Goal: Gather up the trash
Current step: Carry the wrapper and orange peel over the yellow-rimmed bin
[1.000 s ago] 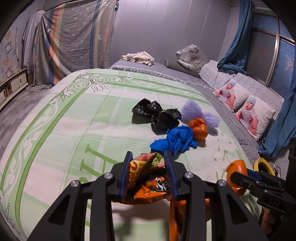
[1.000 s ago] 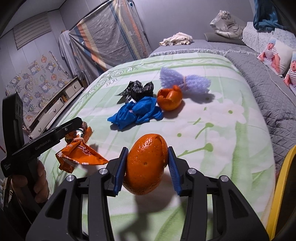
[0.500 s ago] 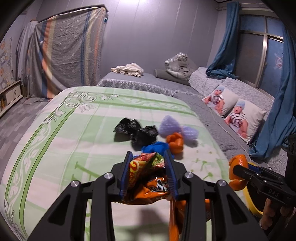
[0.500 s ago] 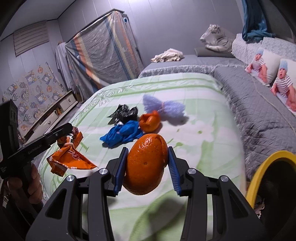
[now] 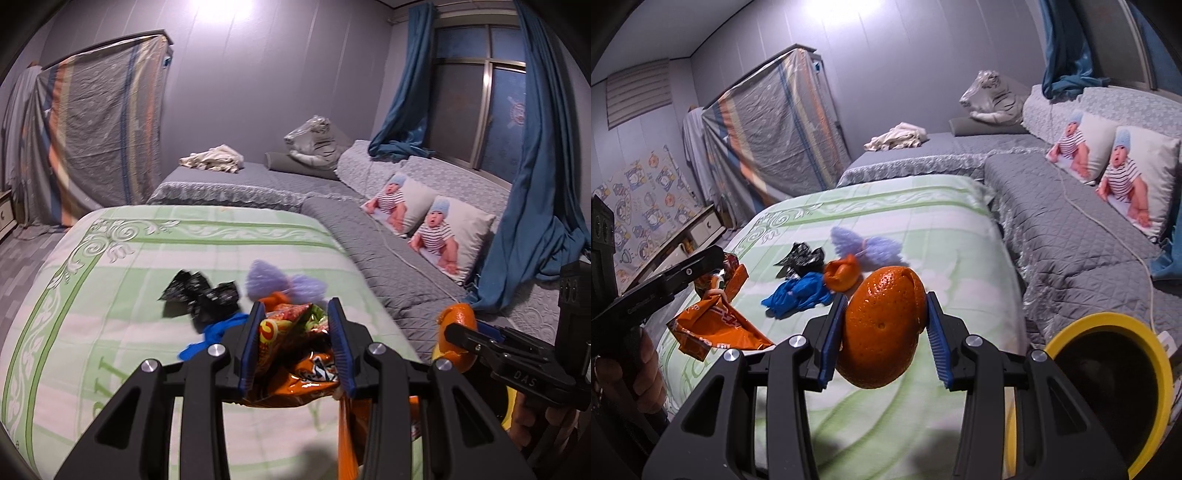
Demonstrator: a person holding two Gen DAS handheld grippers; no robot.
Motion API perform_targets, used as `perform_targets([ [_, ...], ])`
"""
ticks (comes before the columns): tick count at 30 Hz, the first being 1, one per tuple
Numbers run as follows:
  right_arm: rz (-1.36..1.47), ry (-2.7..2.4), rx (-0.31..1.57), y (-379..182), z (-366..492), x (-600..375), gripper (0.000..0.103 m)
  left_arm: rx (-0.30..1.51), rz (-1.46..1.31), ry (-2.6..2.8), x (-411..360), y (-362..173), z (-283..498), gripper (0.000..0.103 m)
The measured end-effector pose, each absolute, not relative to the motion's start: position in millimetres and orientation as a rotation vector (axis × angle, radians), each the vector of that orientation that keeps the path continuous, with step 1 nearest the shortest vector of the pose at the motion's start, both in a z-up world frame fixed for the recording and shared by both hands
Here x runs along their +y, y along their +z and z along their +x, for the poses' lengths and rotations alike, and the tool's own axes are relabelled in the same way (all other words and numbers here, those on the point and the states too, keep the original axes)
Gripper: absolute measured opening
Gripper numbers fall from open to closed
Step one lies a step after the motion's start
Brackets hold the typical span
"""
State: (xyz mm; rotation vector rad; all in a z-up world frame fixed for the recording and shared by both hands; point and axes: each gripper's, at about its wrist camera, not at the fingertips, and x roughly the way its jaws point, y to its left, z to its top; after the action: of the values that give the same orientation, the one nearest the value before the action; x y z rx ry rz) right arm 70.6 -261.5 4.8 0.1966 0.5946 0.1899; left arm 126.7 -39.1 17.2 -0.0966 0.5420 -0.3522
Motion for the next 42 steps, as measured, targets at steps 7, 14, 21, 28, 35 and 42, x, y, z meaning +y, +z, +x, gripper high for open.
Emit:
perform_targets([
  [7, 0.203, 0.128, 0.566, 13, 59, -292, 0.04, 0.524, -0.062, -0.423, -77, 29, 124, 0.033],
  [14, 0.218, 0.066, 0.548, 18, 51, -323, 0.04, 0.508, -0.023, -0.505, -118, 35, 121, 0.033],
  [21, 0.239, 0.011, 0.531, 20, 44, -353, 0.04, 0.511, 0.005, -0.597, -162, 35, 123, 0.033],
  [28, 0.265, -0.059, 0.519, 19, 36, -387, 0.04, 0.519, 0.032, -0.69, -205, 33, 125, 0.033],
  [35, 0.295, -0.125, 0.505, 15, 27, -420, 0.04, 0.532, 0.051, -0.773, -245, 28, 126, 0.033],
  [42, 0.316, -0.177, 0.513, 8, 22, -446, 0.04, 0.543, 0.076, -0.831, -274, 21, 124, 0.033],
])
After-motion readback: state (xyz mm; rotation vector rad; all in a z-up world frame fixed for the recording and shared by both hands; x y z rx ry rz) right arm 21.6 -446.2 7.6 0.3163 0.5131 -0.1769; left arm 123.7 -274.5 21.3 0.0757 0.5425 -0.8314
